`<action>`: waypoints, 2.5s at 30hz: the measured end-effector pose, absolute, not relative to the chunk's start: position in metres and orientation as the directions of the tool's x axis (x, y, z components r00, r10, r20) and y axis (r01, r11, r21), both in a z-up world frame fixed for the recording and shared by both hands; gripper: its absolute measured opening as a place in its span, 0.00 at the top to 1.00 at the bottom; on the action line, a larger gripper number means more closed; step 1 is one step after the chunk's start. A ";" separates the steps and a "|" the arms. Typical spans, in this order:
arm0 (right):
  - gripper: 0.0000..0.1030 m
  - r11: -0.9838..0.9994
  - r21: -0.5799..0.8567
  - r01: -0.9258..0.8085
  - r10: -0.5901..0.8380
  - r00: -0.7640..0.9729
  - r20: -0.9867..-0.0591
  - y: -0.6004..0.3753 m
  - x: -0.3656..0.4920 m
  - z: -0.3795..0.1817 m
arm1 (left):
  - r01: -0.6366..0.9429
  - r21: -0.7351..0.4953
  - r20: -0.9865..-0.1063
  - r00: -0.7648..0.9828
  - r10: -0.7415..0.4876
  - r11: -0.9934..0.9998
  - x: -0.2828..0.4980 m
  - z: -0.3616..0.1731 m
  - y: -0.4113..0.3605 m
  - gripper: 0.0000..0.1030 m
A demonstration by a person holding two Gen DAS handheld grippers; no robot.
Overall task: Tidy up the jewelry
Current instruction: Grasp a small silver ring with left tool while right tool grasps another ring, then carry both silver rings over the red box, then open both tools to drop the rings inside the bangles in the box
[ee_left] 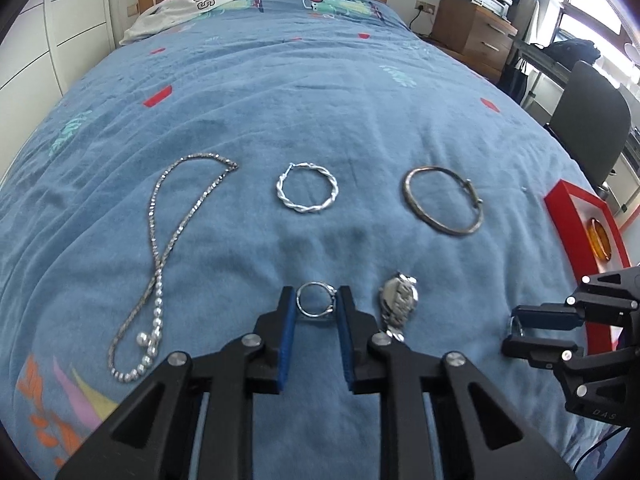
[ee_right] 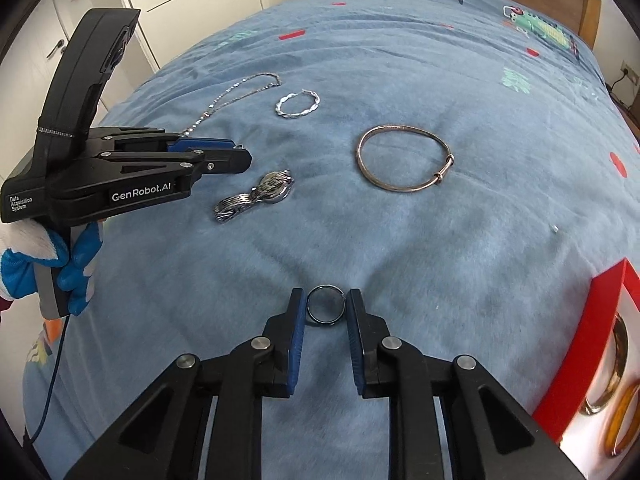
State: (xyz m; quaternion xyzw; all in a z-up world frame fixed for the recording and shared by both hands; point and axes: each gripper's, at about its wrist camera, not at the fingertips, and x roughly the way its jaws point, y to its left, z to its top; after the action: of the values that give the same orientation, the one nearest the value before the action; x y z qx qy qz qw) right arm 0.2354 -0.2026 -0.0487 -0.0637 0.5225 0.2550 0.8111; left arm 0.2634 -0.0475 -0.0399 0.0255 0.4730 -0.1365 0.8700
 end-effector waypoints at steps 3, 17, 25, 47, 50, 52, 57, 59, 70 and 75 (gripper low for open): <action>0.80 0.862 0.157 -0.482 0.348 0.336 -0.875 -0.205 0.225 -0.038 | 0.264 -0.079 -0.824 0.526 -0.212 0.961 0.252 -0.027 -0.048 0.82; 0.80 0.911 0.086 -0.404 0.291 0.479 -0.828 -0.287 0.162 0.035 | 0.345 -0.050 -0.769 0.586 -0.257 0.937 0.178 0.050 -0.102 0.82; 0.80 0.945 0.052 -0.322 0.232 0.550 -0.802 -0.357 0.129 0.065 | 0.425 -0.050 -0.747 0.585 -0.316 0.904 0.154 0.073 -0.168 0.82; 0.80 0.982 0.113 -0.152 0.176 0.522 -0.834 -0.472 0.153 0.008 | 0.582 -0.082 -0.808 0.436 -0.396 0.809 0.191 0.021 -0.332 0.82; 0.80 0.982 0.120 -0.147 0.179 0.515 -0.838 -0.479 0.172 -0.001 | 0.582 -0.072 -0.817 0.431 -0.383 0.810 0.211 0.012 -0.344 0.82; 0.80 0.981 0.125 -0.149 0.184 0.507 -0.842 -0.484 0.186 -0.007 | 0.583 -0.068 -0.823 0.426 -0.376 0.809 0.223 0.006 -0.351 0.82; 0.80 0.975 0.145 -0.169 0.209 0.479 -0.852 -0.486 0.209 -0.024 | 0.603 -0.057 -0.837 0.405 -0.367 0.796 0.245 -0.012 -0.367 0.82; 0.80 0.974 0.144 -0.177 0.212 0.467 -0.859 -0.485 0.216 -0.031 | 0.607 -0.053 -0.844 0.398 -0.360 0.793 0.250 -0.020 -0.371 0.82; 0.77 0.967 0.064 -0.246 0.169 0.434 -0.885 -0.475 0.231 -0.050 | 0.632 -0.020 -0.851 0.396 -0.346 0.774 0.253 -0.043 -0.380 0.81; 0.69 0.967 0.060 -0.249 0.166 0.431 -0.887 -0.475 0.232 -0.049 | 0.624 -0.036 -0.850 0.391 -0.352 0.780 0.254 -0.040 -0.379 0.77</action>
State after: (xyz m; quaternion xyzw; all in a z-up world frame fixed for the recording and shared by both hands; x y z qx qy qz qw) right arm 0.2325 -0.4755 -0.0491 -0.0400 0.5191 0.1231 0.8449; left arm 0.2538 -0.3786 -0.0405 0.1463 0.4650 -0.2974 0.8209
